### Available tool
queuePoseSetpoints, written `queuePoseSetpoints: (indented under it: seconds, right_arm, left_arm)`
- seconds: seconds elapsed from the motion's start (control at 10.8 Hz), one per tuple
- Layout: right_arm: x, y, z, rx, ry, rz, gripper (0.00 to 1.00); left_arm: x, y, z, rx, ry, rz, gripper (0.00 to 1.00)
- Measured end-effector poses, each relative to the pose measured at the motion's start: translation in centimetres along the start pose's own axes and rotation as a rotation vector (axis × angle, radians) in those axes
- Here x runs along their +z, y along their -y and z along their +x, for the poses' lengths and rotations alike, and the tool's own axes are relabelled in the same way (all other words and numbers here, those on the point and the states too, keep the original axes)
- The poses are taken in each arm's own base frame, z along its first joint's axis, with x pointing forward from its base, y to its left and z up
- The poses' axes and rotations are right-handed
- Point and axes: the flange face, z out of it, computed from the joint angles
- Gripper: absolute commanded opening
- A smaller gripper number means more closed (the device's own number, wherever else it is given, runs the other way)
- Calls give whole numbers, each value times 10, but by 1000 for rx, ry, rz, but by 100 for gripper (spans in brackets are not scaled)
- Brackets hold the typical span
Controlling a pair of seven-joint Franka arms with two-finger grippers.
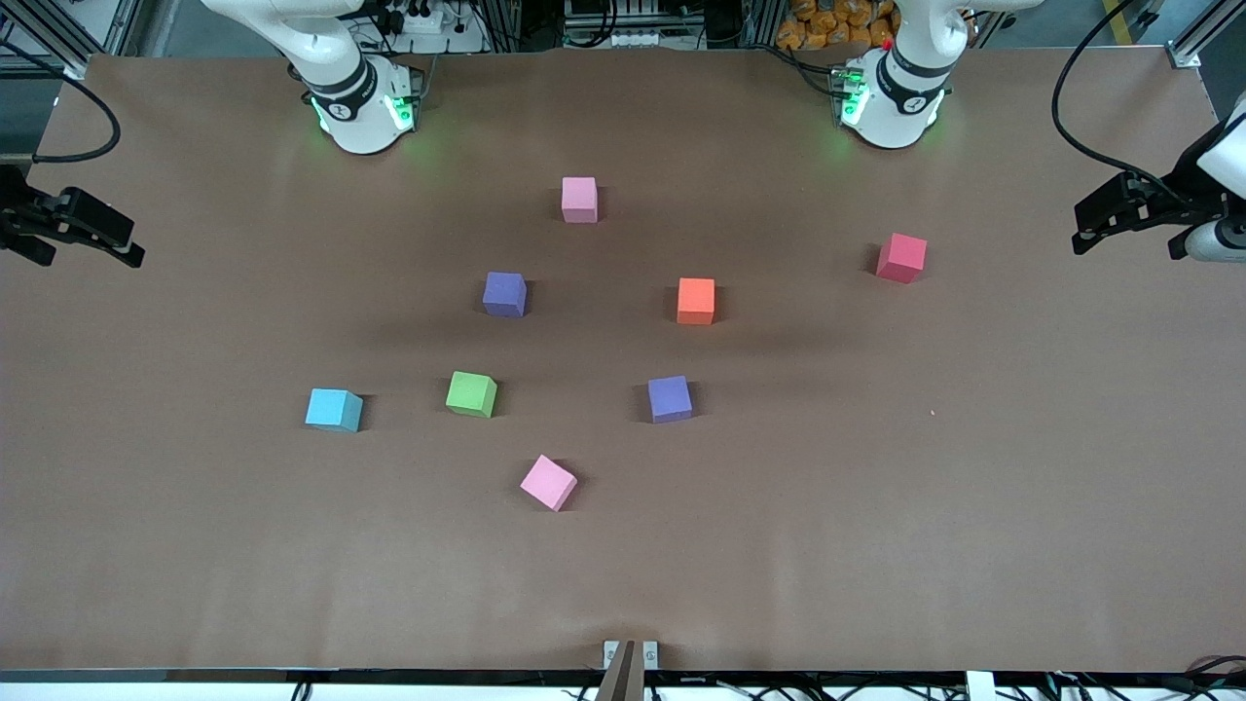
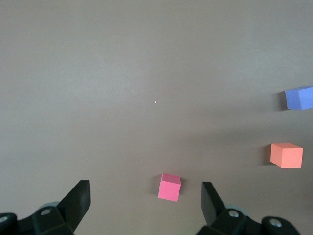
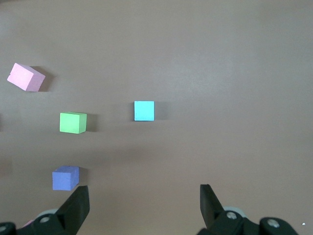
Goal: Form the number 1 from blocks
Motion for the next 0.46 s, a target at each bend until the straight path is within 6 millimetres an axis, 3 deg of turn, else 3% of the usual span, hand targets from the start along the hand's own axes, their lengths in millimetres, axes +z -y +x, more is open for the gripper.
queuePoseSetpoints:
  seconds: [0.46]
  right_arm:
    - [0, 0, 0, 0, 2, 0, 100]
  left_arm:
    - [7, -5, 4, 9, 13, 0, 100]
